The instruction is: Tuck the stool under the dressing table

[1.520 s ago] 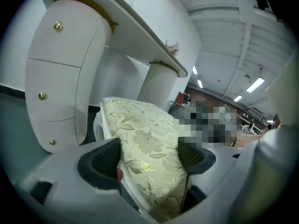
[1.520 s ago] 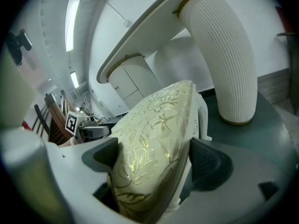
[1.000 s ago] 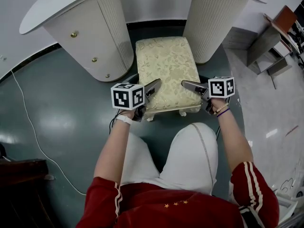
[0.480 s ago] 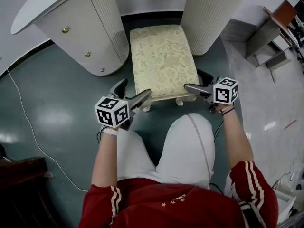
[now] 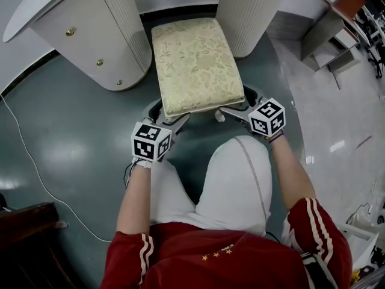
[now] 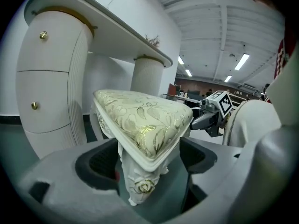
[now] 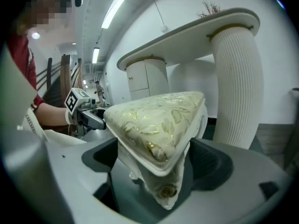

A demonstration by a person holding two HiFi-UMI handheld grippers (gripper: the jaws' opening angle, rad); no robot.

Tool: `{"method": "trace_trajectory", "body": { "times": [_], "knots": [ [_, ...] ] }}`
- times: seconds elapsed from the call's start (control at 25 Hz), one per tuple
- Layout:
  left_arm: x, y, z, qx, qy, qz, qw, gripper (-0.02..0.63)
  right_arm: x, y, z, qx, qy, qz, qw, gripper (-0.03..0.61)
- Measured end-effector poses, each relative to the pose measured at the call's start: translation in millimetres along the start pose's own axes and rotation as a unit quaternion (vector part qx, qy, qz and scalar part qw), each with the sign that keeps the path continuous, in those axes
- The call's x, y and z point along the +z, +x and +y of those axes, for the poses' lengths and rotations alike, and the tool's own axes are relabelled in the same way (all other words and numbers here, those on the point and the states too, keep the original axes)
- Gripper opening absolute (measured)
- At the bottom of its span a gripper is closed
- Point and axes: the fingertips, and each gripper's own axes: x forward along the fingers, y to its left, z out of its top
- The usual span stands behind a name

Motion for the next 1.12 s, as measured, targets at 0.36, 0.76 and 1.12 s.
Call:
{"method": "trace_trajectory", "body": {
  "times": [0.36, 0.76, 1.12],
  "knots": [
    [8, 16, 15, 0.005, -0.008, 0.017, 0.9998, 0.41, 7, 8, -18, -0.021, -0.007, -0.004, 1.0, 0.445],
    [25, 43, 41, 0.017, -0.011, 0.028, 0.9994, 0.413, 20, 29, -50, -0.033, -0.003, 0.002, 0.999, 0.433],
    [44, 67, 73, 0.044, -0.018, 0.035, 0.9982, 0.416, 37, 58, -82, -0.042, 0.007, 0.025, 0.999, 0.439]
  ]
}}
